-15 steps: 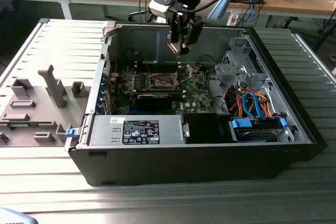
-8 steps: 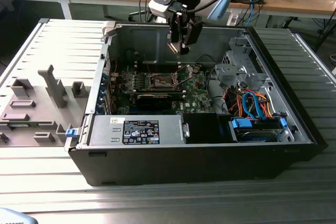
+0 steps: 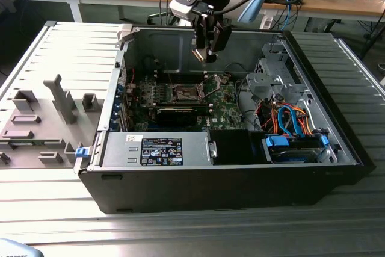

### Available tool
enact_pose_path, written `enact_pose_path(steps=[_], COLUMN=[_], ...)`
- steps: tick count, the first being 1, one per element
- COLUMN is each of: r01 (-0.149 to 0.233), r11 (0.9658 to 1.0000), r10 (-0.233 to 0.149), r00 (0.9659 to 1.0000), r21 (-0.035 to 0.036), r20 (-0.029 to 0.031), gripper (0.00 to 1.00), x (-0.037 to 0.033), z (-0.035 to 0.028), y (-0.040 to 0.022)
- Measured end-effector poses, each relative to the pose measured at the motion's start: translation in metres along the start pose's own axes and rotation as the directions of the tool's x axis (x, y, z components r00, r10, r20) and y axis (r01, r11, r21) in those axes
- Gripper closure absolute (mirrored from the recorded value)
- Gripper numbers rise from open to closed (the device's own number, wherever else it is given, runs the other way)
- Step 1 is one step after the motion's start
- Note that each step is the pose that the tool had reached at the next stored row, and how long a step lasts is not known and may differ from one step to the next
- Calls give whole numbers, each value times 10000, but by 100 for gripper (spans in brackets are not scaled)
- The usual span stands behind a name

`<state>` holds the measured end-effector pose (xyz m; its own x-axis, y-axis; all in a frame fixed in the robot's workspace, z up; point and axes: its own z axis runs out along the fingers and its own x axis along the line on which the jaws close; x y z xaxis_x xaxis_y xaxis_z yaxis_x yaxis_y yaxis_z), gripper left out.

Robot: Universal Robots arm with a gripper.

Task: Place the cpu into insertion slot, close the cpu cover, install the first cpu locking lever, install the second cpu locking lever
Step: 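Place the cpu into insertion slot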

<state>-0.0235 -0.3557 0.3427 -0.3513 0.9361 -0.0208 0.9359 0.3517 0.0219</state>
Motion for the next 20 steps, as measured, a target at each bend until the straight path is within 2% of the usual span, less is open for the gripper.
enact_pose_path(steps=[20], r01=[-392], r11=[9992], r10=[392], r00=[9992], r21=[8], r20=[9], gripper=[45], x=[0], z=[0], y=[0])
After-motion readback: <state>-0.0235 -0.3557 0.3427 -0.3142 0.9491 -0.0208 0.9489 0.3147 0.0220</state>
